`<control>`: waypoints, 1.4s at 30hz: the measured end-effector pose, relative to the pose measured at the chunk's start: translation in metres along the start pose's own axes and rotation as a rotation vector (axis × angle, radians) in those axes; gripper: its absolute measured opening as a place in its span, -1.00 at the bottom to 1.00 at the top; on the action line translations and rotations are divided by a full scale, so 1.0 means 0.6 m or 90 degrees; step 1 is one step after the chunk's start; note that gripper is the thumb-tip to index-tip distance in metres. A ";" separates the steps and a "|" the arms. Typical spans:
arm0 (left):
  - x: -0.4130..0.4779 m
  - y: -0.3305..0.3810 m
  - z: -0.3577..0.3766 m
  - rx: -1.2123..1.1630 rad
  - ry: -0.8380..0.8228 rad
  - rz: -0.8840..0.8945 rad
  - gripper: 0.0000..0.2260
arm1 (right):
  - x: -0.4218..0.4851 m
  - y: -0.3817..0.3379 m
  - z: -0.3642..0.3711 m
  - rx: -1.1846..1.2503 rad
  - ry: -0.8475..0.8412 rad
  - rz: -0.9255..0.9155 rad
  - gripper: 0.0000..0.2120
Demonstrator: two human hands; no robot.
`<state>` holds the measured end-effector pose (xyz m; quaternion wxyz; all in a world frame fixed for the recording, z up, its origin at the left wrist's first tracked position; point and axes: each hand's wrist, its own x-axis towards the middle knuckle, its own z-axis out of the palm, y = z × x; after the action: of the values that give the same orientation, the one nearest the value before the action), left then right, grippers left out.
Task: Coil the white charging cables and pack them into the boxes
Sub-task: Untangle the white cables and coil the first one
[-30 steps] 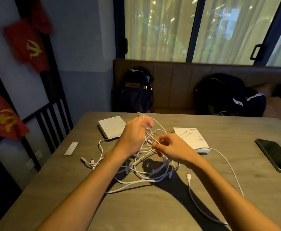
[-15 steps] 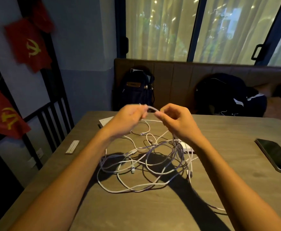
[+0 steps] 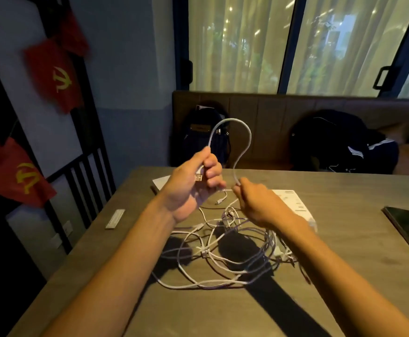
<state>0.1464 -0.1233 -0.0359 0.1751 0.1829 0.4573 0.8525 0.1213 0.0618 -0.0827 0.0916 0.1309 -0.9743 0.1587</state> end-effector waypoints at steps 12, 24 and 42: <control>0.040 0.000 -0.027 0.038 0.206 0.216 -0.72 | -0.083 -0.017 -0.026 -0.023 -0.153 -0.205 -0.72; 0.035 -0.015 -0.045 0.793 0.040 0.098 -0.59 | -0.063 0.009 -0.136 0.171 0.238 -0.256 -0.79; 0.052 -0.050 -0.046 0.541 0.198 0.283 -0.62 | -0.064 -0.023 -0.036 0.125 -0.197 -0.114 -0.80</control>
<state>0.1100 -0.1128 -0.0706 -0.1710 0.2018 0.7347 0.6247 0.1646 0.0651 -0.0669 -0.0585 0.2481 -0.9411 0.2223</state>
